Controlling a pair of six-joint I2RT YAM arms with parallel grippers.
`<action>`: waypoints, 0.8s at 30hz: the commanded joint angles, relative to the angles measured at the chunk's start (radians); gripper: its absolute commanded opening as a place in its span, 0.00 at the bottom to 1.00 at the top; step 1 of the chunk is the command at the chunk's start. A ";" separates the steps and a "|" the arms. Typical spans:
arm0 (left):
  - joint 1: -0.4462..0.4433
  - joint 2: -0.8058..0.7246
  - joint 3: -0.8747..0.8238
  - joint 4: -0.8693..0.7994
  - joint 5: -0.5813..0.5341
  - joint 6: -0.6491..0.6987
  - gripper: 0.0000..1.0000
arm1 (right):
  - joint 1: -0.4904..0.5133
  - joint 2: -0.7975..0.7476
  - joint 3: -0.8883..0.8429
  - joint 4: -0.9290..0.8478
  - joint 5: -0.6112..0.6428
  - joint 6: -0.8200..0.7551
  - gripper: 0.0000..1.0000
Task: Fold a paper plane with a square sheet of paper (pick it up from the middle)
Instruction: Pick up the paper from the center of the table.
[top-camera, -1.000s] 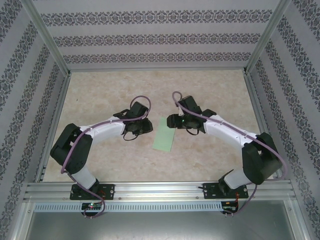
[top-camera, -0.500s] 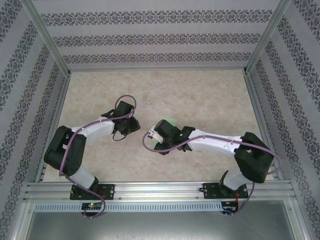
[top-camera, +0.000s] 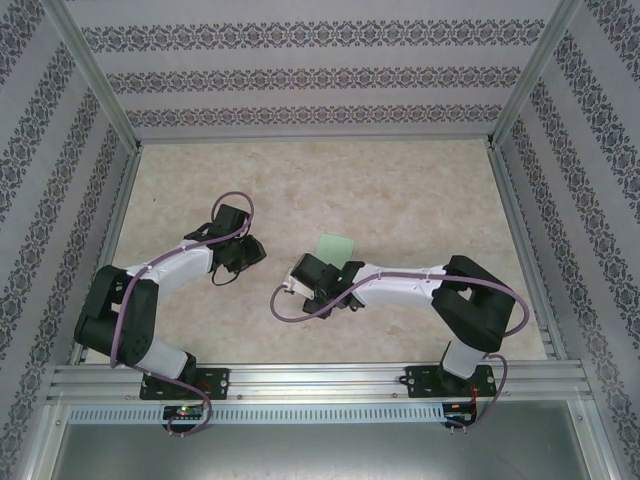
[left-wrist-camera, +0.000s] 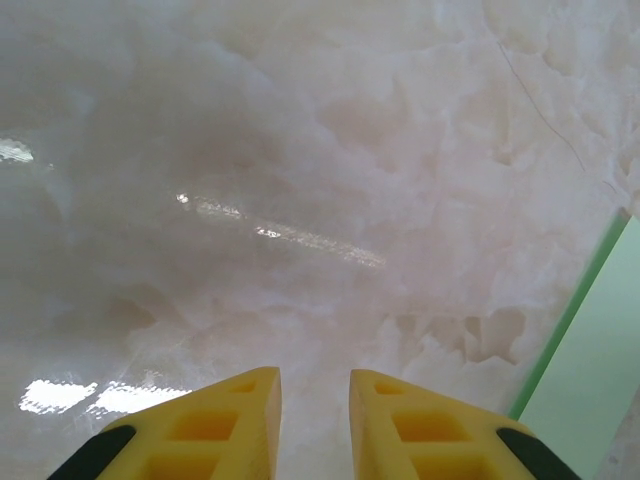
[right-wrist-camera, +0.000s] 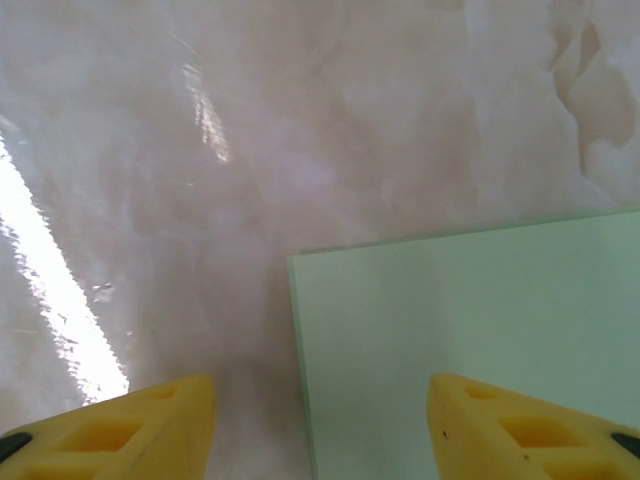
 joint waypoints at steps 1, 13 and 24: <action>0.012 -0.031 -0.003 -0.005 0.012 0.022 0.26 | 0.010 0.014 0.000 0.082 0.093 -0.013 0.58; 0.012 -0.035 -0.002 0.008 0.040 0.008 0.26 | 0.014 0.037 -0.022 0.091 0.063 -0.011 0.58; 0.012 -0.026 -0.010 0.018 0.052 0.005 0.26 | 0.017 0.057 -0.031 0.153 0.191 0.018 0.57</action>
